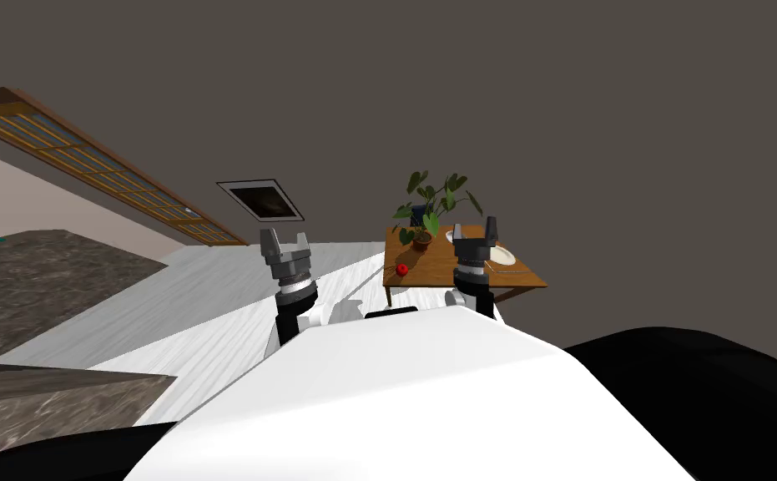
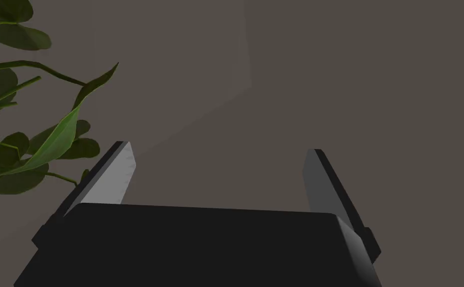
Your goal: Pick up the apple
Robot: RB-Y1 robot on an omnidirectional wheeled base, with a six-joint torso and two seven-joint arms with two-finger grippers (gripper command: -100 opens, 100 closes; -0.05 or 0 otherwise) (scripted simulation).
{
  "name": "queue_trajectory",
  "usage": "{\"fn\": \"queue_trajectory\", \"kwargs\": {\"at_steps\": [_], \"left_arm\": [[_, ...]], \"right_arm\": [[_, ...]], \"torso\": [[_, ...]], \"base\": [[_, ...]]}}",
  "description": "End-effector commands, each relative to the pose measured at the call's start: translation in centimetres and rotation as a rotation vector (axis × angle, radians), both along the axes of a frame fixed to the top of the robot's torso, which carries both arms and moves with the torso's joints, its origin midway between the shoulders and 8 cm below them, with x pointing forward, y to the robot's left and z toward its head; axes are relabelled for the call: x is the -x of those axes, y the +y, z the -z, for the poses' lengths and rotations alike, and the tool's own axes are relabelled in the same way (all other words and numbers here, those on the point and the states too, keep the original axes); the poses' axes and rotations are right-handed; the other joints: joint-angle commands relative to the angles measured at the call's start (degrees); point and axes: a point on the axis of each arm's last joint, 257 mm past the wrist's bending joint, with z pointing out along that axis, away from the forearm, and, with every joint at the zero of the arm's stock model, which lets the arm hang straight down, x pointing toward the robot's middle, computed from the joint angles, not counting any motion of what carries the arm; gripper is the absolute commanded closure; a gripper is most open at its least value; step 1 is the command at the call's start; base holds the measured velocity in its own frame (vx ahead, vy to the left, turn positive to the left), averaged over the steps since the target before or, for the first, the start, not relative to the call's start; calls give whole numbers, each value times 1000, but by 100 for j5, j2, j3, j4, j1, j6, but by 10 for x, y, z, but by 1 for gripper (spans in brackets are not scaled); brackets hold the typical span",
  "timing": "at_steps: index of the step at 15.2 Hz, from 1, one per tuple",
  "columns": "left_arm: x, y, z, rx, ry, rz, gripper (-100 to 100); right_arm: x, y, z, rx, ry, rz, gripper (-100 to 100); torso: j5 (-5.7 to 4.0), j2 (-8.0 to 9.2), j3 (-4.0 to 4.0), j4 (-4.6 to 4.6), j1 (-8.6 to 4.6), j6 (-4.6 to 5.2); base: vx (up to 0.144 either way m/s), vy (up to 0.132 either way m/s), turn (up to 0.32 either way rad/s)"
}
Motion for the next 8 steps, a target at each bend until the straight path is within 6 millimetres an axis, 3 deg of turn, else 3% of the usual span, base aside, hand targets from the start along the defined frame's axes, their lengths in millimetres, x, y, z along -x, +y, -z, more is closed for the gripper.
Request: {"fn": "queue_trajectory", "kwargs": {"at_steps": [1,4,8], "left_arm": [[0,0,0,0,0,0,0],[0,0,0,0,0,0,0],[0,0,0,0,0,0,0]], "right_arm": [[-3,4,5,30,19,-17,-100],[-9,11,18,78,60,-44,-100],[-20,24,52,165,155,-91,-100]], "torso": [[0,0,0,0,0,0],[3,1,0,0,14,-2],[6,3,2,0,31,-1]], "base": [[-1,11,27],[-3,44,67],[-7,75,75]]}}
